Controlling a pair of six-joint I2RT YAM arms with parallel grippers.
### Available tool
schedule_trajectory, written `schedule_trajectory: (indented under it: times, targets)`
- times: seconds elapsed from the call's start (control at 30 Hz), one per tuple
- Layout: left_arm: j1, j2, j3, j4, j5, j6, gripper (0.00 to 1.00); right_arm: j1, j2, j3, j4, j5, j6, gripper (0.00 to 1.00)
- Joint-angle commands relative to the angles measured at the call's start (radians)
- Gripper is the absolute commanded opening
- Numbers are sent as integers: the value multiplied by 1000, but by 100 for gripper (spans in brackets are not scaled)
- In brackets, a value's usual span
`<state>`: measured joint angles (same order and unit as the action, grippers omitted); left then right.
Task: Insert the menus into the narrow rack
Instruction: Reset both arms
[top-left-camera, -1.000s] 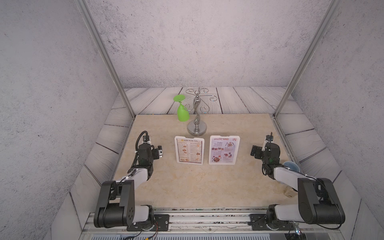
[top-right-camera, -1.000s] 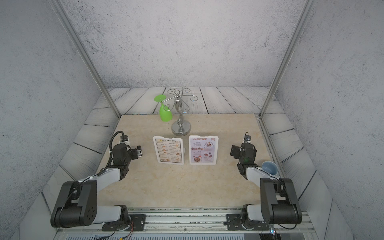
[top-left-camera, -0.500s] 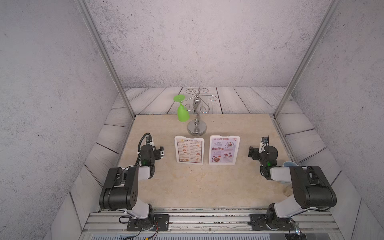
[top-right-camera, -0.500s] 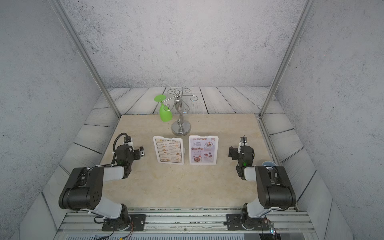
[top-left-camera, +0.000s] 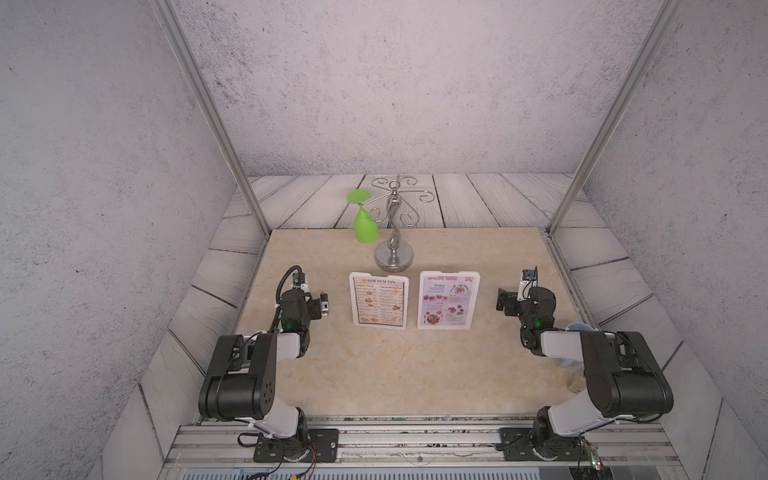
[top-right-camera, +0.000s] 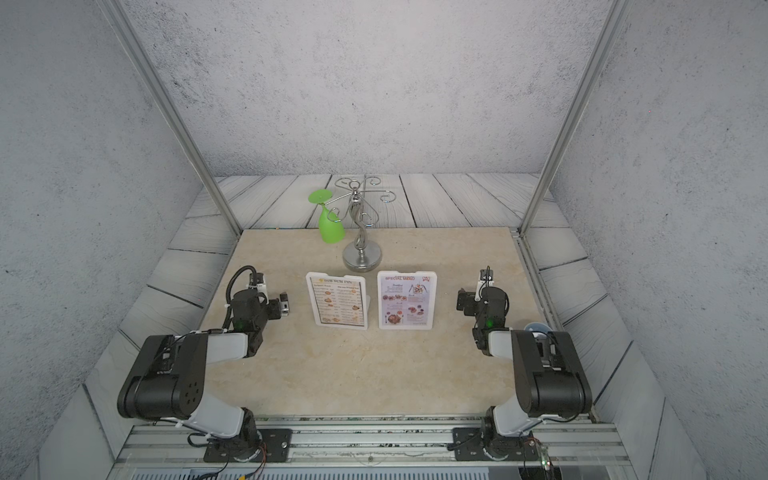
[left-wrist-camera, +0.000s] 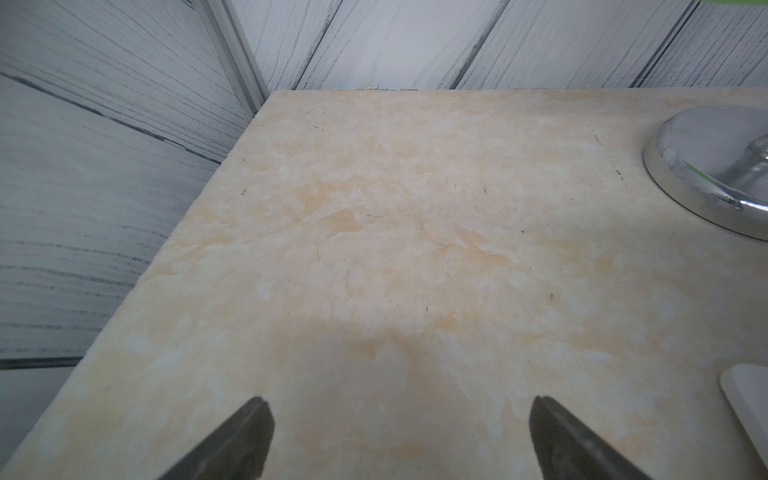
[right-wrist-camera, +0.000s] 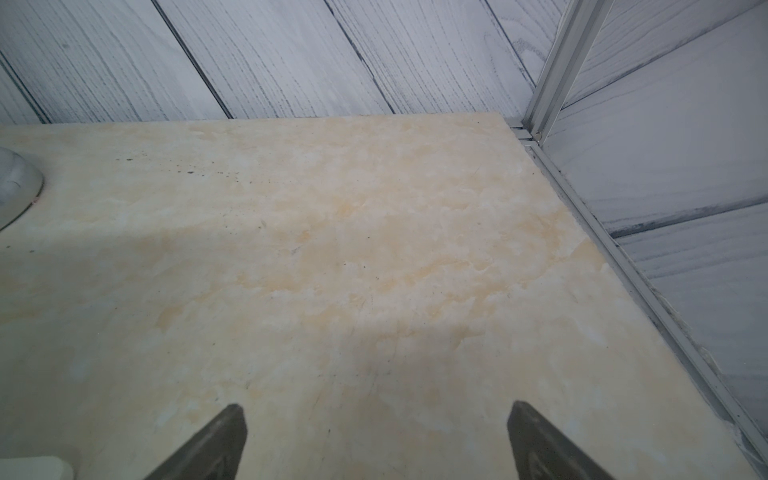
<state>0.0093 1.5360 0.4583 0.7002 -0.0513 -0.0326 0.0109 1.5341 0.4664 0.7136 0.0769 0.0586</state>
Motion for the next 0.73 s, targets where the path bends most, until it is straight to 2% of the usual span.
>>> schedule_trajectory:
  times: [0.0, 0.7]
  targets:
    - [4, -13, 14, 29, 9, 11, 100, -3, -2, -2, -5, -14, -7, 99]
    - [4, -13, 14, 29, 8, 11, 100, 3, -1, 1, -9, -12, -13, 99]
